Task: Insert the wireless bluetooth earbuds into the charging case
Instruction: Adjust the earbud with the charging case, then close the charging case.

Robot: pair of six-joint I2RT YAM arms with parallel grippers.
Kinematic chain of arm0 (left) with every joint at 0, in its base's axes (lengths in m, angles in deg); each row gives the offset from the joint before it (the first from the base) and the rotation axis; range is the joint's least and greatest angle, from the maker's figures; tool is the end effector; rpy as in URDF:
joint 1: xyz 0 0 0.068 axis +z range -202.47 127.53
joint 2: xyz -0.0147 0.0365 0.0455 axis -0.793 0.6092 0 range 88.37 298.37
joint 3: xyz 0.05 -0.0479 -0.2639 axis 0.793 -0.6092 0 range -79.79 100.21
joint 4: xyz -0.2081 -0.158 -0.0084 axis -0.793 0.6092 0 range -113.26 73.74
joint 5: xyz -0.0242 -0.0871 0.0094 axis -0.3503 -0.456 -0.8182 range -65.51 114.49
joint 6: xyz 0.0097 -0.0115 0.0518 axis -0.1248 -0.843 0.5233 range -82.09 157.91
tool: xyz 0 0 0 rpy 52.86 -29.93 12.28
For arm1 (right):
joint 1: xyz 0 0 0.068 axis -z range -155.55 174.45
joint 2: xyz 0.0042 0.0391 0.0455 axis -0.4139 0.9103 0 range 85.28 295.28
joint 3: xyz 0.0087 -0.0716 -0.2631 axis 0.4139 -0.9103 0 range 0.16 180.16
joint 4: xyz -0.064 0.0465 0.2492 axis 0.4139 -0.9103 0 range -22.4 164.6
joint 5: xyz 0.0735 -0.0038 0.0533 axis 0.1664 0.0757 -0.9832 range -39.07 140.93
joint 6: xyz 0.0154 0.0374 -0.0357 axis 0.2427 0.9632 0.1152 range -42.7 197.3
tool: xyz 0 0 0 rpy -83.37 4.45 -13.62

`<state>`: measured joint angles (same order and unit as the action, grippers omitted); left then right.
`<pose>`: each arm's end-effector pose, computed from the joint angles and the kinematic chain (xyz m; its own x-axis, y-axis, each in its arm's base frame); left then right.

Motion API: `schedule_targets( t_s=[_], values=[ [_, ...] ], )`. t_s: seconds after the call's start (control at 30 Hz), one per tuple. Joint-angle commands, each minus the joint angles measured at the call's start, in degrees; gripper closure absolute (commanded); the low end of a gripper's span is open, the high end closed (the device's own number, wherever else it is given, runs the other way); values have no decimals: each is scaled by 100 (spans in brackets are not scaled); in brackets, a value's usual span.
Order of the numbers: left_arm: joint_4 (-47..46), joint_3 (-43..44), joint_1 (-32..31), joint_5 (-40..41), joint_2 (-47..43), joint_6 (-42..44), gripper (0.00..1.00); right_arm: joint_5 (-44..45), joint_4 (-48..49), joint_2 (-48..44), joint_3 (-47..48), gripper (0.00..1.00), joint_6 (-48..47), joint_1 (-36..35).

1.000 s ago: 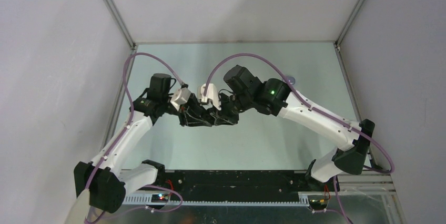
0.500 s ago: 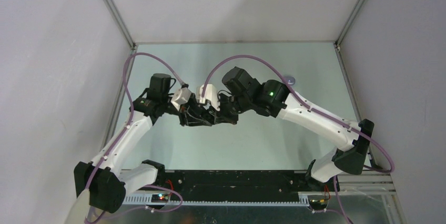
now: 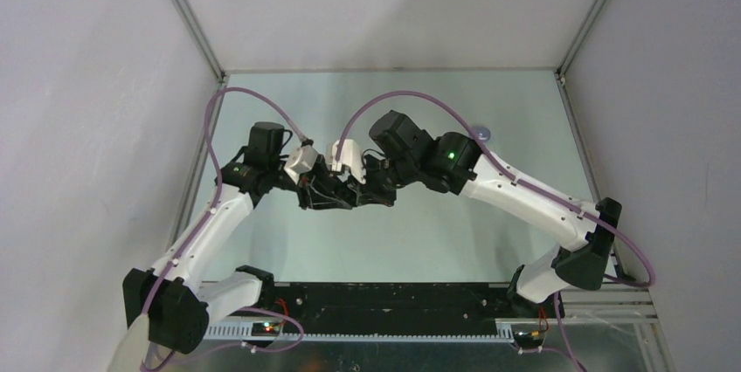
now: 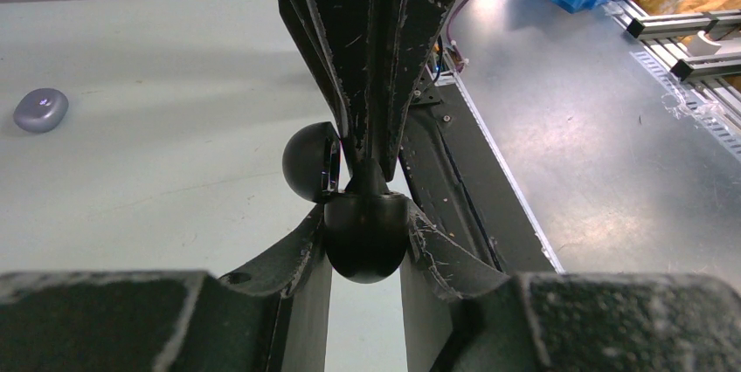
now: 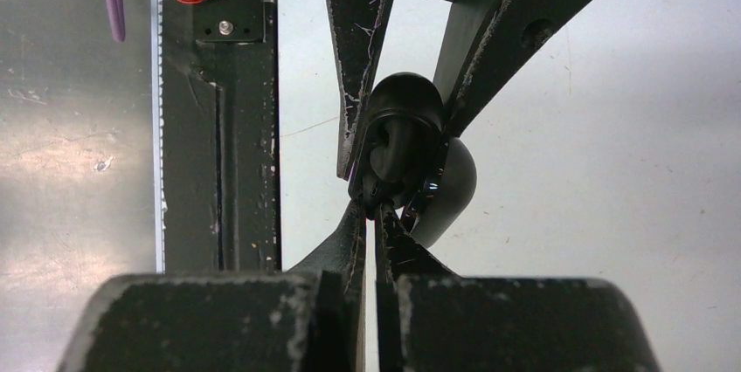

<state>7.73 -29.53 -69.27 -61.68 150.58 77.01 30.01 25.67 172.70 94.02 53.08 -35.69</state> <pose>0.1859 -0.0933 0.3029 -0.0531 0.0600 -0.9968 0.9689 -0.2385 -0.0659 0.1502 0.2873 0.3919 0.0796 -0.6311 -0.7716 -0.9963 -0.0246 -0.0827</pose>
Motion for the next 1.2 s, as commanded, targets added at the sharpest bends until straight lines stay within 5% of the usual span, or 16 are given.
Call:
schedule_targets(
  t_s=[0.0, 1.0, 1.17],
  values=[
    [-23, 49, -30, -446, -95, 101, 68, 83, 165, -156, 138, 100, -52, 94],
    [101, 88, -26, -453, -104, 197, 68, 338, 156, 47, 112, 100, -129, -34],
    [118, 88, -27, -453, -121, 217, 68, 339, -2, 98, 245, 84, -181, -102]
  ],
)
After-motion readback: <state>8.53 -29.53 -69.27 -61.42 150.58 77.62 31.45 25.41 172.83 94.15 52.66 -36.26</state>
